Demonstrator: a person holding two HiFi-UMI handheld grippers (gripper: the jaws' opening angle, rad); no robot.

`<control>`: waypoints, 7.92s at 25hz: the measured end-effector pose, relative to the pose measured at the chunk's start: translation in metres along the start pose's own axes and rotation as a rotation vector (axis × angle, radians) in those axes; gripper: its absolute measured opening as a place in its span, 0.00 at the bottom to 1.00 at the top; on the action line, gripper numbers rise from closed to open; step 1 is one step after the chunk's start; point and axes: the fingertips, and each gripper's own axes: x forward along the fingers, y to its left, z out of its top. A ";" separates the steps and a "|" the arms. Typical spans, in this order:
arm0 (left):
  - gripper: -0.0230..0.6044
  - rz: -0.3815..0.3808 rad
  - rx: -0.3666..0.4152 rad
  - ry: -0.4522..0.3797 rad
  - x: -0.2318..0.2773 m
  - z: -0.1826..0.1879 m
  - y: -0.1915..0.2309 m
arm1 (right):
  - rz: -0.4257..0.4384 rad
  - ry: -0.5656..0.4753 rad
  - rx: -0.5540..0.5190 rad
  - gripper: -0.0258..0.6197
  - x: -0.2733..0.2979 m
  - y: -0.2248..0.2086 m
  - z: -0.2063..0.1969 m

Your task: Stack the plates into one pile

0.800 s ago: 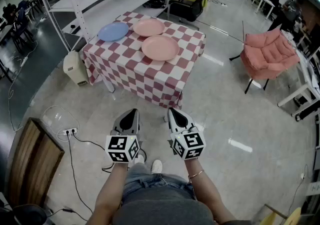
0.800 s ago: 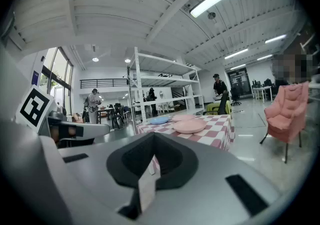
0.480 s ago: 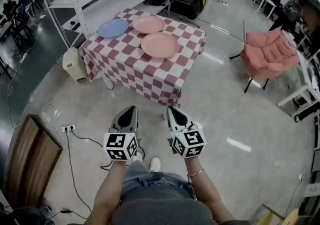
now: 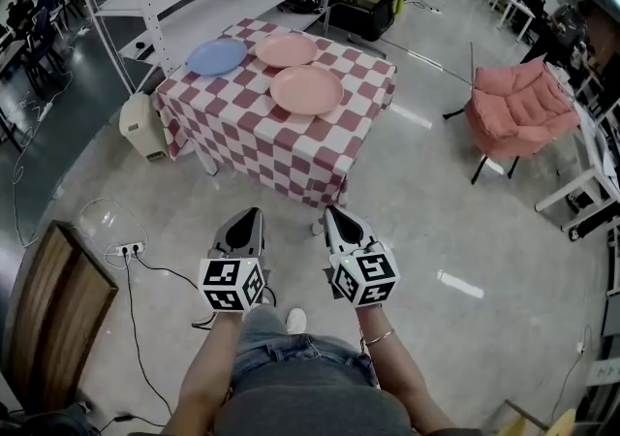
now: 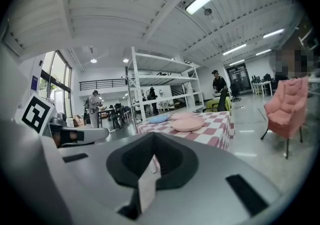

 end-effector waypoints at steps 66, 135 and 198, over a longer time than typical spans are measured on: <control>0.06 -0.166 0.021 0.179 0.384 0.073 0.226 | -0.390 0.109 0.084 0.05 0.346 -0.168 0.044; 0.10 -0.086 0.022 0.532 0.529 0.006 0.198 | -0.537 0.447 0.247 0.16 0.377 -0.321 -0.028; 0.09 0.197 -0.088 0.413 0.657 0.105 0.335 | -0.260 0.452 0.030 0.16 0.627 -0.365 0.065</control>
